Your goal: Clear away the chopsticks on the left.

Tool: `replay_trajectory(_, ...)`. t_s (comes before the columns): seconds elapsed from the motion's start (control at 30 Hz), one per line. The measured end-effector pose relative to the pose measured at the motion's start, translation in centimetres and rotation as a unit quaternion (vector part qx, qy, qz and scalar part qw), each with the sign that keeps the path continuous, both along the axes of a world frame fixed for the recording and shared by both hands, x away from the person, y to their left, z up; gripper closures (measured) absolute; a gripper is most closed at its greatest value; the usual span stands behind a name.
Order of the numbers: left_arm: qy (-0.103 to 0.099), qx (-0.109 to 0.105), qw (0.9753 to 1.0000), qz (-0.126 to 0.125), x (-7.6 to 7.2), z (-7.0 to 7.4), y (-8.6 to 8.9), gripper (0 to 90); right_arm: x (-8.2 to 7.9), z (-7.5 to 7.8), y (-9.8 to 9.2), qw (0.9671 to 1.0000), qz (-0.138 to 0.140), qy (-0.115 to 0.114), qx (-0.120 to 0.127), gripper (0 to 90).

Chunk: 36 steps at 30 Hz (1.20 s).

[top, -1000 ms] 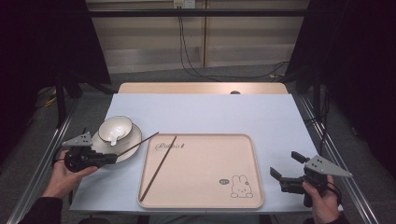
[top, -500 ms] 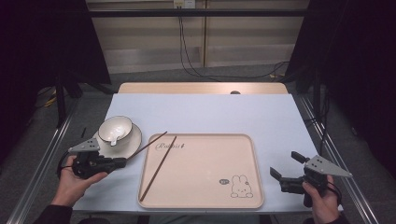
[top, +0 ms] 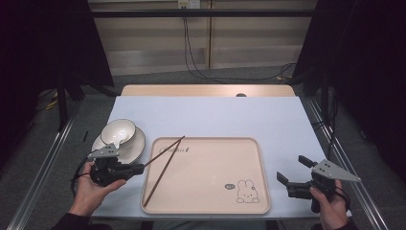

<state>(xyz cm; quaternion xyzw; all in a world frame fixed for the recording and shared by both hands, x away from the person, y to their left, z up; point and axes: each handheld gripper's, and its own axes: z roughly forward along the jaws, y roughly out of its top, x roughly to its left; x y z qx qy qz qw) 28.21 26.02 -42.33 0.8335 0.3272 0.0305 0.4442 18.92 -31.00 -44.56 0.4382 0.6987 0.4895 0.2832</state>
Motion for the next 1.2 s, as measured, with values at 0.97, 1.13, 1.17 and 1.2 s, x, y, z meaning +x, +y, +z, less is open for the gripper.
replay_trajectory(0.97,0.043,0.01,0.9905,0.13,-1.7,-1.3,-5.6,84.8,0.0,0.0,0.0,1.0,0.002,0.001,-0.001,0.8)
replay_trajectory(1.13,0.061,0.021,0.9841,0.165,-2.3,-1.8,-6.0,84.8,0.0,0.0,0.0,1.0,0.001,0.001,-0.001,0.8)
replay_trajectory(1.17,0.065,0.022,0.9821,0.175,-2.3,-1.9,-6.1,84.8,0.0,0.0,0.1,1.0,0.002,0.002,-0.001,0.8)
replay_trajectory(1.2,0.067,0.026,0.9816,0.177,-2.4,-2.0,-6.2,84.8,0.0,0.0,0.1,1.0,0.003,0.002,-0.001,0.8)
